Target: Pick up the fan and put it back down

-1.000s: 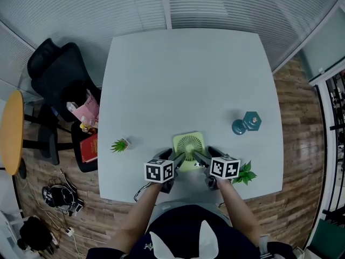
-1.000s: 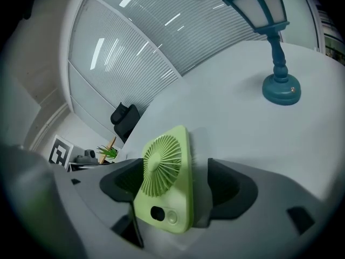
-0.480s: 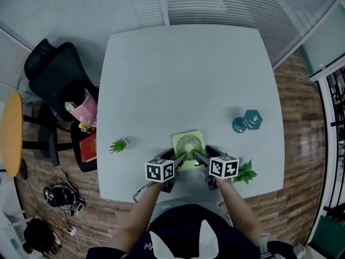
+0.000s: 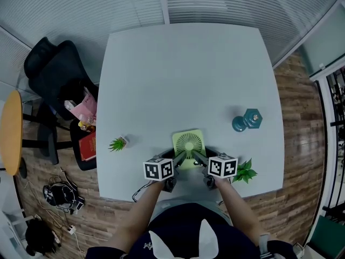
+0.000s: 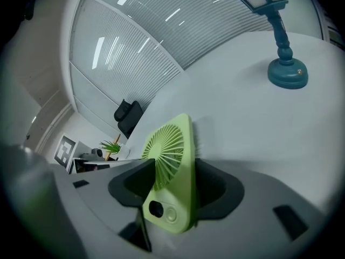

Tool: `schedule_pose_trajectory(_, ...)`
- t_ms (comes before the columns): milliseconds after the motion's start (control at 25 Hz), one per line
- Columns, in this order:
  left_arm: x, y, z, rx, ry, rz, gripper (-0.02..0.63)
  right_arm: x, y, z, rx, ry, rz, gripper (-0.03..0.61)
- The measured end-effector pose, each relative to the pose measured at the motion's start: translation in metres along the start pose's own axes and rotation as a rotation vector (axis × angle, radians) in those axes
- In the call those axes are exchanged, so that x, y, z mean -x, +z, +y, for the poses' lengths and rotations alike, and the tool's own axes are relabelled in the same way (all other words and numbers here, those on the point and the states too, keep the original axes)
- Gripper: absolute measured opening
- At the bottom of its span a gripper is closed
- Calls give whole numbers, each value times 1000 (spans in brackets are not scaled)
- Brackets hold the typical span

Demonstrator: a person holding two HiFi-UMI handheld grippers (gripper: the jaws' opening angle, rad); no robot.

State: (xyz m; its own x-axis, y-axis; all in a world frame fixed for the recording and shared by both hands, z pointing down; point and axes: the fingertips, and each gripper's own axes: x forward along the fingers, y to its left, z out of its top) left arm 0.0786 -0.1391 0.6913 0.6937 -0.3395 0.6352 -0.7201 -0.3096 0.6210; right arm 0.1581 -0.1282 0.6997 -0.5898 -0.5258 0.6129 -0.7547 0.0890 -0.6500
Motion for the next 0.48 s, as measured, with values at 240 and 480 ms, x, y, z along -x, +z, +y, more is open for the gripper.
schedule_pose_trajectory(240,2,-1,0,-6,10,3,227,1,0,1,8,4,20,232)
schedule_pose_trajectory(480,3,-2,0,4,22,12,227,2,-3,1,-19,-19,25,232)
